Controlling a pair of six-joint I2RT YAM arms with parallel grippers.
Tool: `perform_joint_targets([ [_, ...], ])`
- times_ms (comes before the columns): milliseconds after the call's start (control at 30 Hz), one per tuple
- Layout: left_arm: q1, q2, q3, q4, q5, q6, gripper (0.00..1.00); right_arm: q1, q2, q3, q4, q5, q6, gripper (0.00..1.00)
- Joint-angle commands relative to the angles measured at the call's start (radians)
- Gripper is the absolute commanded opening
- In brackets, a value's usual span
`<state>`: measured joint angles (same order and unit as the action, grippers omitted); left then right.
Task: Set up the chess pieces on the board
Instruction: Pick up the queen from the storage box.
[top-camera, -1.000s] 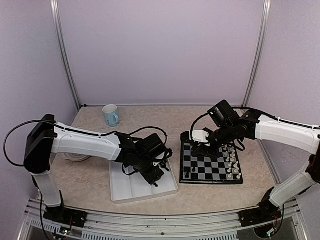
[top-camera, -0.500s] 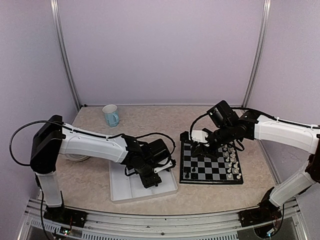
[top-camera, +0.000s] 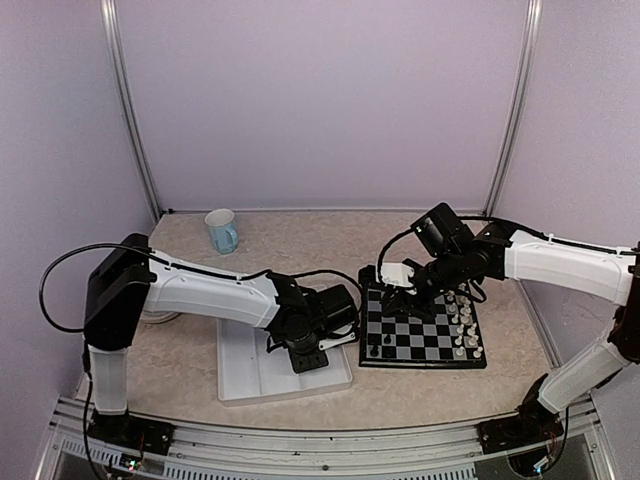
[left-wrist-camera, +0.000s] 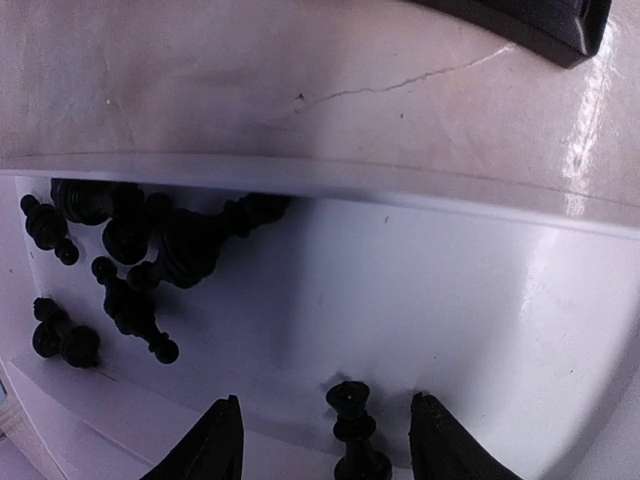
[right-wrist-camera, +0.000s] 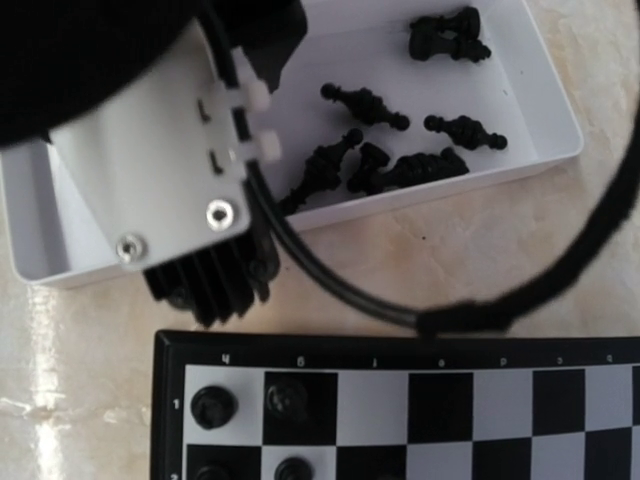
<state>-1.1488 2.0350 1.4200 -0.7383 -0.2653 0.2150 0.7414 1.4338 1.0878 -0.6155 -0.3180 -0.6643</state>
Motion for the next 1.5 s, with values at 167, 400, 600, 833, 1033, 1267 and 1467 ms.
perform_joint_targets([
  [167,0.024,0.083,0.046,-0.094,0.056,-0.091,0.56,-0.009,0.01,0.013,-0.014,0.001,0.002,0.26],
  [400,0.04,0.032,0.033,-0.119,0.158,-0.21,0.54,-0.009,0.016,0.012,-0.012,0.003,0.0,0.25],
  [600,0.038,0.066,0.028,-0.167,0.194,-0.237,0.39,-0.008,0.027,0.026,-0.021,0.003,-0.002,0.25],
  [833,0.038,0.055,0.02,-0.196,0.197,-0.257,0.35,-0.009,0.017,0.024,-0.026,0.008,-0.002,0.24],
  [1033,0.043,0.047,0.017,-0.216,0.212,-0.264,0.18,-0.008,0.01,0.026,-0.031,0.011,-0.004,0.23],
  [1267,0.049,0.01,0.011,-0.14,0.256,-0.263,0.03,-0.008,0.002,0.027,-0.041,0.009,-0.002,0.22],
  [1467,0.077,-0.146,-0.057,0.075,0.247,-0.278,0.03,-0.018,-0.016,0.043,-0.03,-0.019,0.019,0.21],
])
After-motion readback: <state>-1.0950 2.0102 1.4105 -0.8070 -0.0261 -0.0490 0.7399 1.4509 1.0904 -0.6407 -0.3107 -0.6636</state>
